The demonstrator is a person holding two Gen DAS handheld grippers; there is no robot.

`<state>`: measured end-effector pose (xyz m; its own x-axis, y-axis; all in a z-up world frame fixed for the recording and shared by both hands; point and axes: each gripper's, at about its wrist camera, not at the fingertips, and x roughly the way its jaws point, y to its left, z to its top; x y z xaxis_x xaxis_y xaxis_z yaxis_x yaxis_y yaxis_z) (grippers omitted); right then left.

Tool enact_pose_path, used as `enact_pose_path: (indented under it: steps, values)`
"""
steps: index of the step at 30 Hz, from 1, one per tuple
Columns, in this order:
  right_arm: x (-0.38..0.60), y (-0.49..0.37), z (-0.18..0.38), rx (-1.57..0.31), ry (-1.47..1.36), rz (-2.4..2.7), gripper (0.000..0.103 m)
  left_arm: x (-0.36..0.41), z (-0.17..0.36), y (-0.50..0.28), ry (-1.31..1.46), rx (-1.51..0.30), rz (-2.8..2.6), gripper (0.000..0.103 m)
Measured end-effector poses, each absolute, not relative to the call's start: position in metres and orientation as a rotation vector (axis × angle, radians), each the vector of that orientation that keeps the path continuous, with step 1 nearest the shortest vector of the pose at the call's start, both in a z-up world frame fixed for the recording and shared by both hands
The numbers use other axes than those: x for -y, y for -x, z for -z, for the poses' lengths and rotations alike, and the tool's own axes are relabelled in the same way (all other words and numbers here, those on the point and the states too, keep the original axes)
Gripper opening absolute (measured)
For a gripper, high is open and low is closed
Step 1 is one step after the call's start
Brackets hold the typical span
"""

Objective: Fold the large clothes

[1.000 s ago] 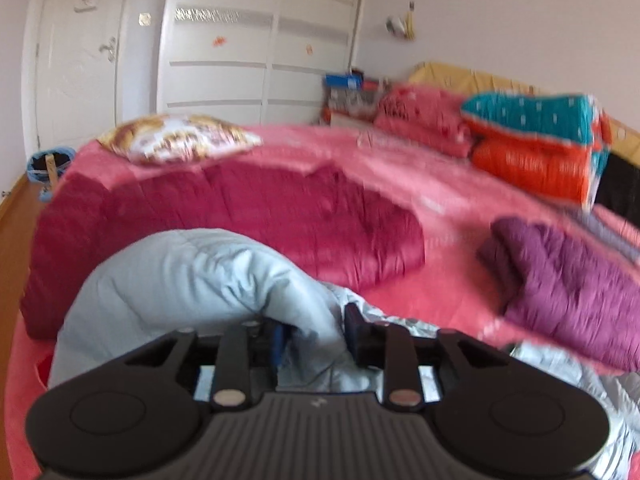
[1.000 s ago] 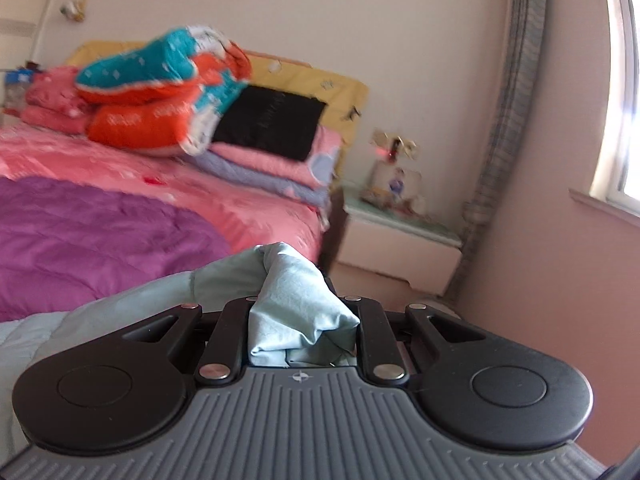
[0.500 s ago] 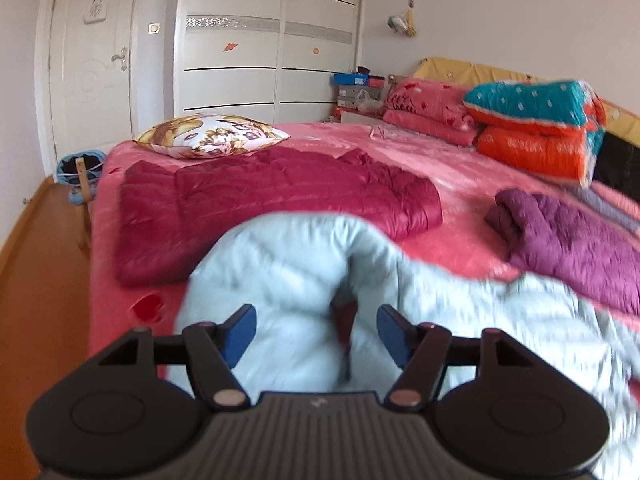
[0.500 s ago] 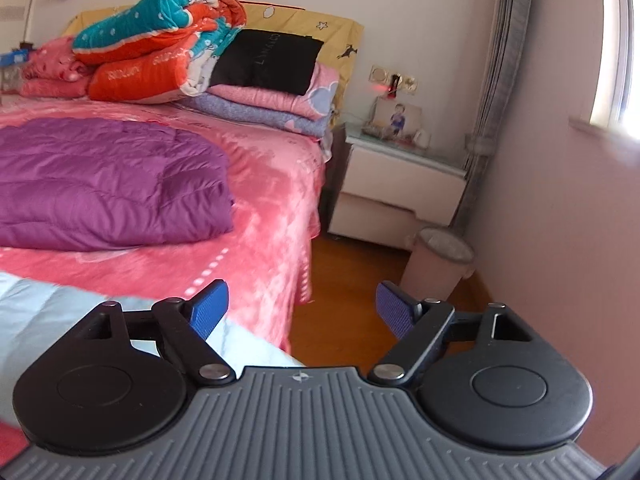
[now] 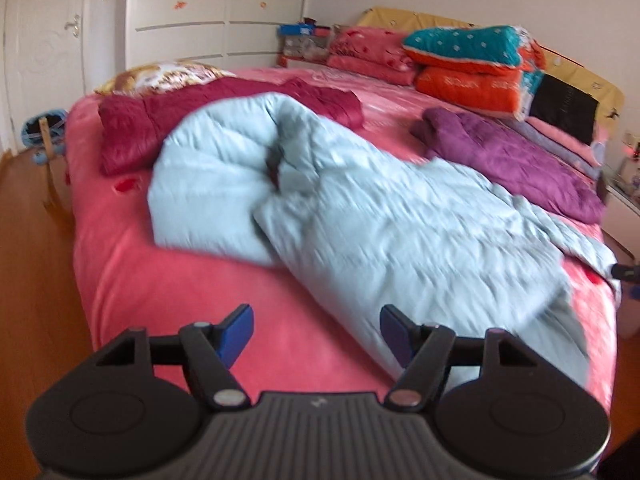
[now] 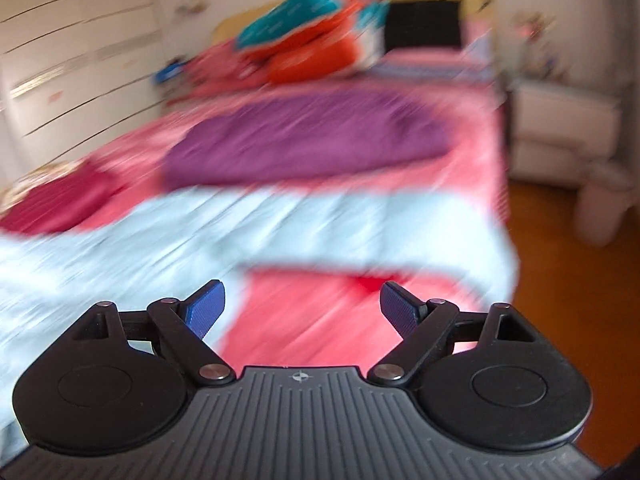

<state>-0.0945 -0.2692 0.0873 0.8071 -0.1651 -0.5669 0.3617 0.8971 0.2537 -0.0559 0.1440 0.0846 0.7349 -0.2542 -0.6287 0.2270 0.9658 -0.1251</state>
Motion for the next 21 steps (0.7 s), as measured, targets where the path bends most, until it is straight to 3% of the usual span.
enact_pose_path:
  steps: [15,21]
  values:
    - [0.143,0.110,-0.046,-0.831,-0.472,-0.020,0.103,-0.139,-0.075,0.132,0.051,-0.729,0.375,0.075]
    - [0.146,0.103,-0.034,-0.782,-0.608,-0.060,0.103,-0.136,-0.073,0.146,0.042,-0.727,0.377,0.076]
